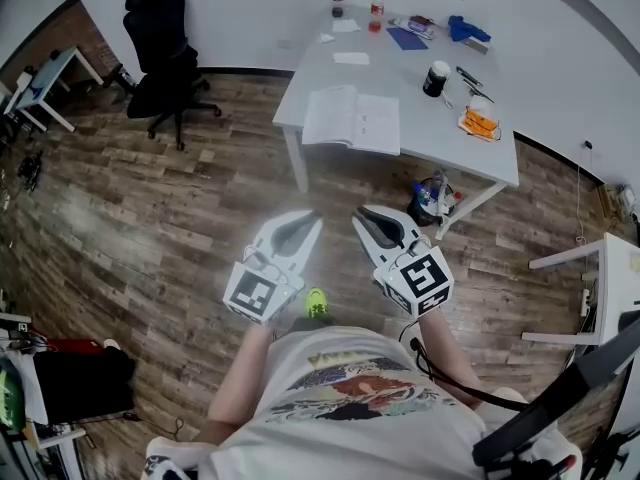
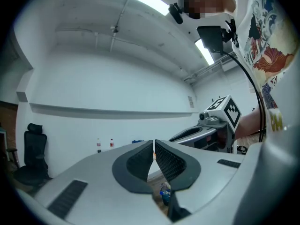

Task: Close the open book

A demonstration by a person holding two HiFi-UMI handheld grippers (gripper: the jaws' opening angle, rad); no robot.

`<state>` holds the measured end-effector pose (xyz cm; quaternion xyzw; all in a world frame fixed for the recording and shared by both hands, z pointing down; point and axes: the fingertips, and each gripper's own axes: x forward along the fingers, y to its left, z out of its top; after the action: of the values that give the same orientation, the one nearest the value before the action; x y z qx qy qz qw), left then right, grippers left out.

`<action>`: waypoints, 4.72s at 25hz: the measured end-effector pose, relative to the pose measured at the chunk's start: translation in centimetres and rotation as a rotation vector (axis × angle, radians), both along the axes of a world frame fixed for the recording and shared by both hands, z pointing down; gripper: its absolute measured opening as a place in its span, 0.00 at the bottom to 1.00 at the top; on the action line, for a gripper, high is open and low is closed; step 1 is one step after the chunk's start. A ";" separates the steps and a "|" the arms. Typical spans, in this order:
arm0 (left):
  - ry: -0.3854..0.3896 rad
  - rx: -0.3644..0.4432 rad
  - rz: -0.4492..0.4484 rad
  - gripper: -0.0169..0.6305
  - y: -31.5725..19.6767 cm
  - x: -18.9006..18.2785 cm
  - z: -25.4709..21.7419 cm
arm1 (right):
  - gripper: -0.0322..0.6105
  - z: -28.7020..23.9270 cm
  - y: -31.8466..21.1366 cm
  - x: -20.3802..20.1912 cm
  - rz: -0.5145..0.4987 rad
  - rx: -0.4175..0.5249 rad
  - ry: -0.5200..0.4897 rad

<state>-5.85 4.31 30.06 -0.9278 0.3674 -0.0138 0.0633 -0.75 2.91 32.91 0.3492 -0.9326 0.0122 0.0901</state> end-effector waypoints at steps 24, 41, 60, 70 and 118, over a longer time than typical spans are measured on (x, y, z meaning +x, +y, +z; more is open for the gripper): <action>0.007 -0.101 0.051 0.05 -11.3 -5.8 4.6 | 0.10 4.3 -11.0 -6.0 0.028 -0.051 0.113; -0.055 -0.119 -0.003 0.05 -24.4 -1.8 5.2 | 0.21 5.6 -24.5 -3.6 -0.051 -0.039 0.154; -0.086 -0.145 -0.036 0.05 -36.3 -1.5 11.3 | 0.21 11.4 -34.7 -3.8 -0.085 -0.187 0.100; -0.065 -0.197 0.004 0.05 -40.9 -3.9 16.0 | 0.21 16.8 -38.8 -5.4 -0.007 -0.227 0.192; 0.066 -0.386 -0.031 0.05 -45.1 -9.1 32.8 | 0.25 41.8 -44.9 -6.4 0.146 -0.061 1.028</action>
<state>-14.96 -40.80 62.82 -0.9170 0.3738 -0.0544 -0.1283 -7.12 -42.02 74.66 0.3713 -0.7403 -0.1273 0.5457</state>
